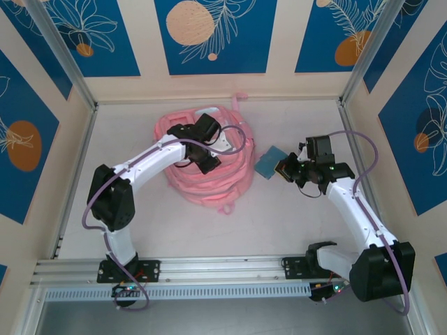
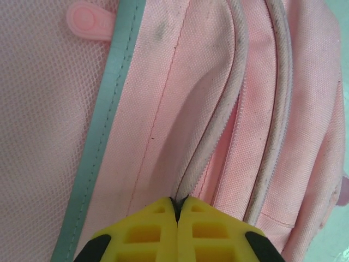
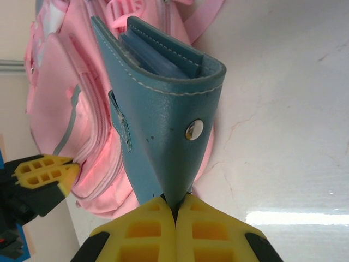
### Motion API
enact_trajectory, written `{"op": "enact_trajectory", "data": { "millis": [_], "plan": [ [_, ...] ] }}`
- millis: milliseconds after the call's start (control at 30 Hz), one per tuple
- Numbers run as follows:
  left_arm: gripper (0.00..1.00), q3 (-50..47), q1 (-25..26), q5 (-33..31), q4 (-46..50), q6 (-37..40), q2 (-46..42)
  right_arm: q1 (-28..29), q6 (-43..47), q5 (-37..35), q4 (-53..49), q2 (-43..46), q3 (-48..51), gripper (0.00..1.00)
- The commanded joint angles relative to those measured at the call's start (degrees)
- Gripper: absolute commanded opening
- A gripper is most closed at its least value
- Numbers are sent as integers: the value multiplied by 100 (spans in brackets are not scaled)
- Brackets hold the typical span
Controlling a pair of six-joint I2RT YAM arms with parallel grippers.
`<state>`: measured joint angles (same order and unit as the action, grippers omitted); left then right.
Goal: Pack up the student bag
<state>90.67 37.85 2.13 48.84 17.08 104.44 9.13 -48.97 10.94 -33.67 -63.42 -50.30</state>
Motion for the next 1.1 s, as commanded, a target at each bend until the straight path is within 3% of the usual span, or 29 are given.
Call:
{"op": "enact_trajectory", "data": {
  "millis": [0, 133, 467, 1067],
  "plan": [
    [0, 114, -37, -488, -328, -44, -367, 181, 71, 512, 255, 85, -162, 0],
    [0, 38, -57, -438, -676, -264, -623, 506, 77, 948, 643, -63, -184, 0],
    [0, 81, -56, -107, -1222, -784, -863, 1329, -558, 1204, 1659, -1030, -357, 0],
    [0, 265, -51, 130, -1345, -1221, -704, 1869, -2576, 507, 3048, -3098, -1532, 0]
  ]
}}
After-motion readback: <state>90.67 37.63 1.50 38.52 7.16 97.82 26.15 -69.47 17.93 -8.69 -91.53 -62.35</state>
